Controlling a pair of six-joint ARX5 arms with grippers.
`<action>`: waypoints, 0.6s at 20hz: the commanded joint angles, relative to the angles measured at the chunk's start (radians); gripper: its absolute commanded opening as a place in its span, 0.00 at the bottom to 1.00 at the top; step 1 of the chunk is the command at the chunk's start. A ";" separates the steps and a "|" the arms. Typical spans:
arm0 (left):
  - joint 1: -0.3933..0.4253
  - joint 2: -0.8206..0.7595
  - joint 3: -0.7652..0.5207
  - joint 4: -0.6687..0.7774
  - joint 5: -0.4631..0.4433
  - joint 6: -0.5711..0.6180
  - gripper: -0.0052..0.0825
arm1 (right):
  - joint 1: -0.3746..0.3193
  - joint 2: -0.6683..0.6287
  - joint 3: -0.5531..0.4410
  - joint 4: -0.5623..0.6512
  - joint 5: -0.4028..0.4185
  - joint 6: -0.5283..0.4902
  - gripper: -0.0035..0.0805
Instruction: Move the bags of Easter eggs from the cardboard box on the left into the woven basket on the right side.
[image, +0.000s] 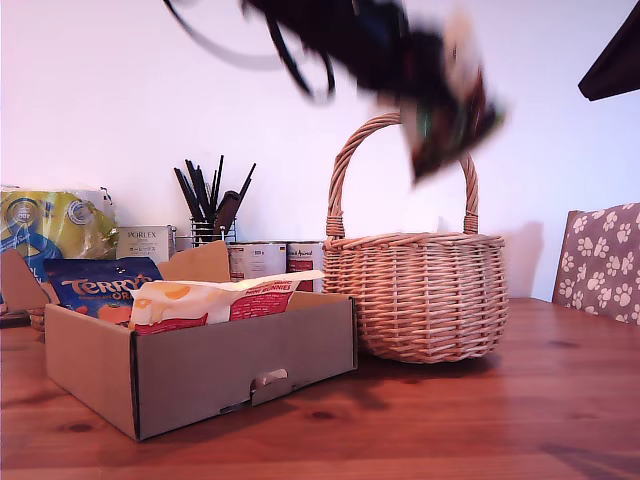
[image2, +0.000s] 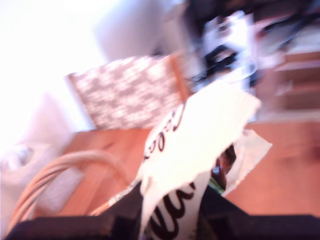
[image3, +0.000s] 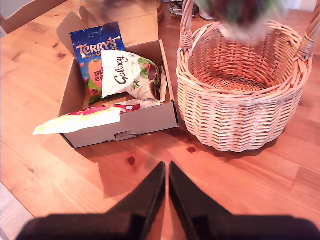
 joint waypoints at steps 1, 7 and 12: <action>0.002 0.027 -0.015 0.018 -0.049 0.005 0.15 | -0.002 -0.001 0.011 0.005 -0.002 -0.001 0.03; 0.001 0.040 -0.015 0.010 -0.084 0.002 0.30 | -0.002 -0.001 0.011 0.005 -0.003 -0.001 0.03; 0.001 0.040 -0.015 -0.013 -0.109 -0.014 0.37 | -0.002 0.000 0.011 0.005 -0.003 0.000 0.03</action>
